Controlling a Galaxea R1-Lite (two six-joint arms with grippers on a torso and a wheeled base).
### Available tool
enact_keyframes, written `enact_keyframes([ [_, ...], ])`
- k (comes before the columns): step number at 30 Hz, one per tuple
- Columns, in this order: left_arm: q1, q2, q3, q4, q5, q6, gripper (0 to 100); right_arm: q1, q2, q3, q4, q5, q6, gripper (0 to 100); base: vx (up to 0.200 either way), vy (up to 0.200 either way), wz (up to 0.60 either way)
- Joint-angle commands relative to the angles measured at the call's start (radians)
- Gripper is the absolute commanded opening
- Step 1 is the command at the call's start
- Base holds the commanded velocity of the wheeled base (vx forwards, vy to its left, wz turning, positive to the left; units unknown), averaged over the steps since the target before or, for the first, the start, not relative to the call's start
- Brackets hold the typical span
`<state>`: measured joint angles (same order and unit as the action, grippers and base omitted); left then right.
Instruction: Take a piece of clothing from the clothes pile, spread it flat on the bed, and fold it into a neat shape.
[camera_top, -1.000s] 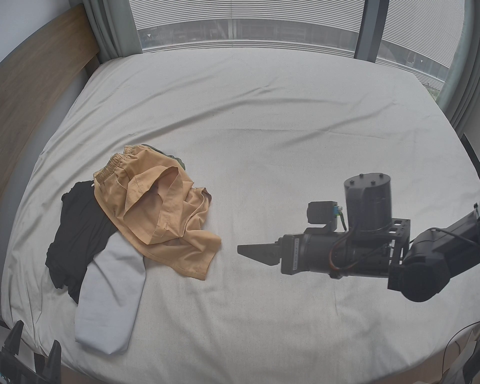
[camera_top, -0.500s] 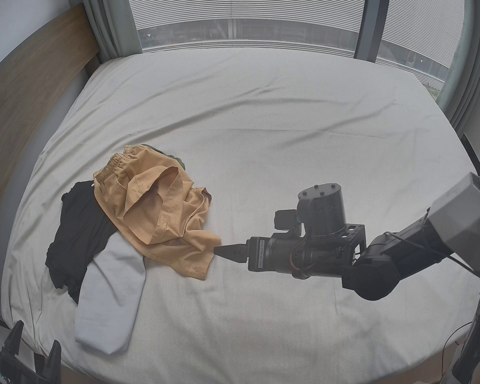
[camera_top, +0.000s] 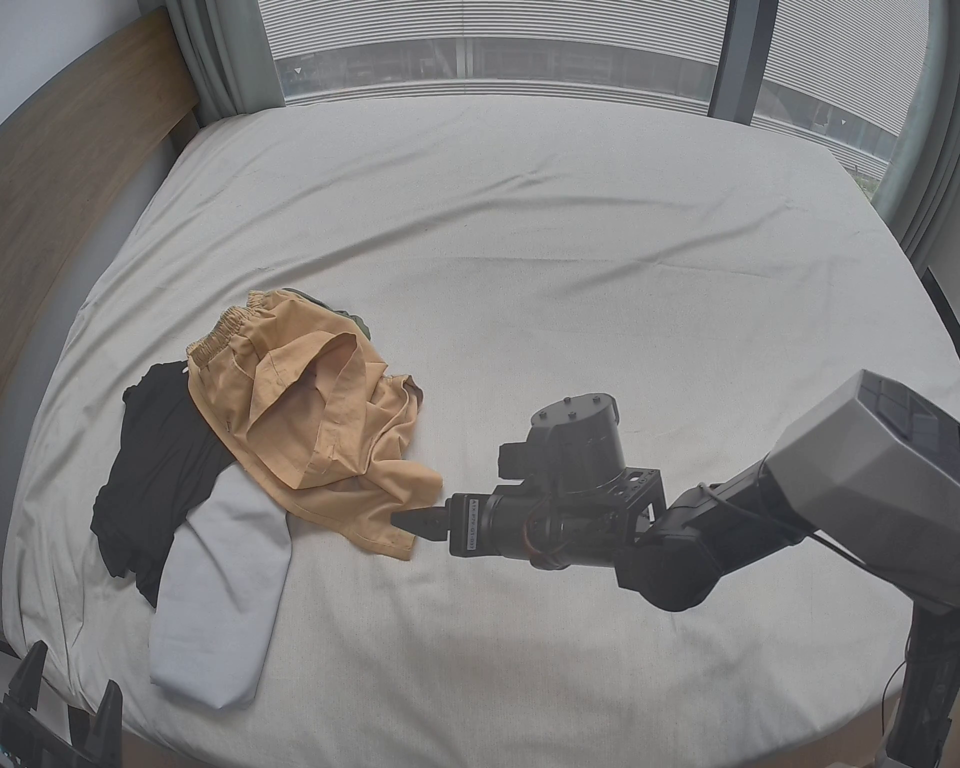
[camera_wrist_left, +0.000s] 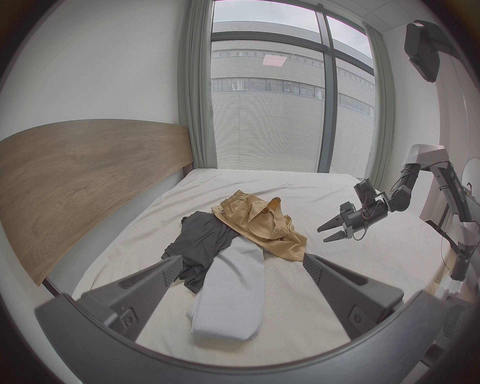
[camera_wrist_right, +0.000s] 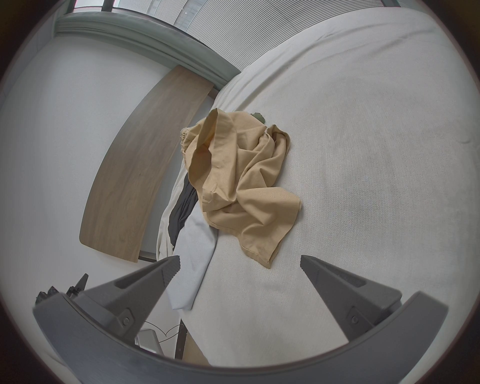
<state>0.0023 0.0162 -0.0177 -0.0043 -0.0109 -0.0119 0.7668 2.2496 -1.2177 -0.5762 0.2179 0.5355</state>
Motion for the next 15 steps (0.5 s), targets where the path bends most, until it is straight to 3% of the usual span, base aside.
enact_keyframes([
  [1, 0.001, -0.015, 0.018, 0.0, 0.0, -0.002, 100, 0.008, 0.047, -0.034, -0.001, 0.0, 0.001, 100, 0.0, 0.0, 0.0],
  [15, 0.001, -0.015, 0.018, 0.0, 0.0, -0.002, 100, 0.026, 0.145, -0.117, 0.002, -0.003, 0.027, 100, 0.0, 0.0, 0.0],
])
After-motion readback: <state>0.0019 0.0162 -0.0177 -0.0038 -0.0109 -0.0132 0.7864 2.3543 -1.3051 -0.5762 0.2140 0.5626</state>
